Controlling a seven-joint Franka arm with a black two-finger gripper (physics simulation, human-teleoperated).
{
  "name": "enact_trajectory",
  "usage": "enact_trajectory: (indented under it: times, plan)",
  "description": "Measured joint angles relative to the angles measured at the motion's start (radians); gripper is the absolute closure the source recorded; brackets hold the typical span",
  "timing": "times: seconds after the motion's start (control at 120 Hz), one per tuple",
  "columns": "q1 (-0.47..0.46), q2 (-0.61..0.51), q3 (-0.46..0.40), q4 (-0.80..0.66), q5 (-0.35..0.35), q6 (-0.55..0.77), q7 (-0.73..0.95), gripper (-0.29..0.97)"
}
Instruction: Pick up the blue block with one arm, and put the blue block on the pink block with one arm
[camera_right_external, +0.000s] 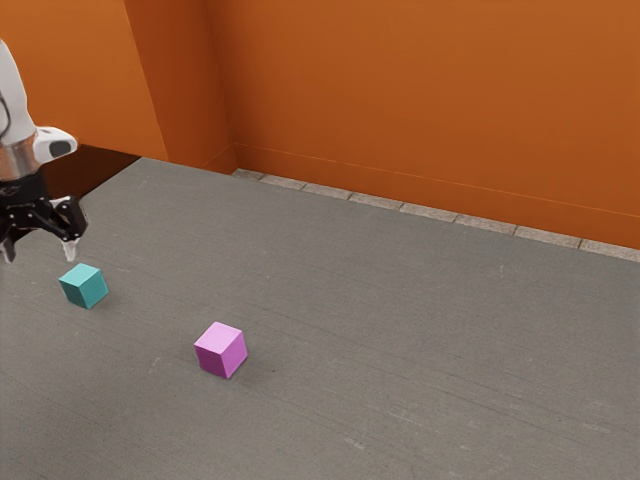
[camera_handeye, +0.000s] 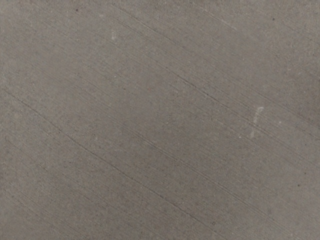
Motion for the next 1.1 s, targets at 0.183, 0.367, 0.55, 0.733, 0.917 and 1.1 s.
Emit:
enact_trajectory:
  times: [0.183, 0.367, 0.55, 0.733, 0.917, 1.1]
  plan:
    - [0.001, 0.223, 0.045, 0.057, 0.066, 0.265, 0.150, 0.00]
    - [-0.013, 0.310, 0.086, 0.060, 0.076, 0.483, 0.321, 0.00]
    - [0.027, 0.390, 0.101, 0.061, 0.058, 0.608, 0.454, 0.00]
    - [0.041, 0.449, 0.100, 0.063, 0.043, 0.666, 0.553, 0.00]
    - [0.053, 0.495, 0.100, 0.093, 0.002, 0.677, 0.628, 0.00]
    - [0.101, 0.603, 0.099, 0.215, -0.085, 0.610, 0.710, 0.00]
